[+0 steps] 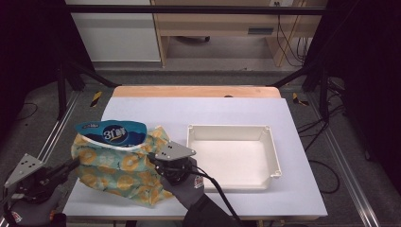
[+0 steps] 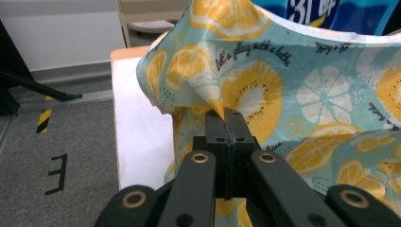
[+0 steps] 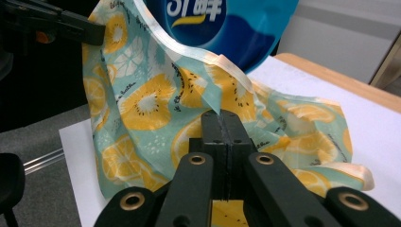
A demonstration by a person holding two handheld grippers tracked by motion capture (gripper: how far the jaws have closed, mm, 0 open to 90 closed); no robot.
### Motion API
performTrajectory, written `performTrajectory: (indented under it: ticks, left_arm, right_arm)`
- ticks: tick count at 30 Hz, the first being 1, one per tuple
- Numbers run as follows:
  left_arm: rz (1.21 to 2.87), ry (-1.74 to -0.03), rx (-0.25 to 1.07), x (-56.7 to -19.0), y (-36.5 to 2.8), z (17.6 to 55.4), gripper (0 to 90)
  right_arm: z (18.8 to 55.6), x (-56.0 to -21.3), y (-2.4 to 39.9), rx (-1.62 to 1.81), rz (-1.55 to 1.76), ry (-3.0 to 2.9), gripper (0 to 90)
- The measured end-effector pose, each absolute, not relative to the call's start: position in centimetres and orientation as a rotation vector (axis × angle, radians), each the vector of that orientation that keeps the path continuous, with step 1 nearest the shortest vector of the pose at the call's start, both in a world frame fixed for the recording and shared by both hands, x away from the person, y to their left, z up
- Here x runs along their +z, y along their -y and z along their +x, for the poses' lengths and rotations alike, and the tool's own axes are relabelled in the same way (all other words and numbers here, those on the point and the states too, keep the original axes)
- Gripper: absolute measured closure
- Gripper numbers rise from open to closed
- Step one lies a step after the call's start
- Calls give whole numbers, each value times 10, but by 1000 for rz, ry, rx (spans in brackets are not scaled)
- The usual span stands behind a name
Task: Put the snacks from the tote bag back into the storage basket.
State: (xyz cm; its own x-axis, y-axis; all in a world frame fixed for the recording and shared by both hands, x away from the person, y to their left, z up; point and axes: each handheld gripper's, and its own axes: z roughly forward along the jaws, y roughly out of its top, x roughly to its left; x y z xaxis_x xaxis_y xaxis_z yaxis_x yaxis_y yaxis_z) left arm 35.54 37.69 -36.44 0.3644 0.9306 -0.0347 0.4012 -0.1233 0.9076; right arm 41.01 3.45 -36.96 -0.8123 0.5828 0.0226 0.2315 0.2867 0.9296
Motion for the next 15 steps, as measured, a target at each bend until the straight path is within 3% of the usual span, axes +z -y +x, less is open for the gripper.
performTrajectory:
  ticks: [15]
  left_arm:
    - [1767,-1198,661,-400,-370,357,900]
  right_arm:
    - [410,-410,-35,1501,838,-2296,900]
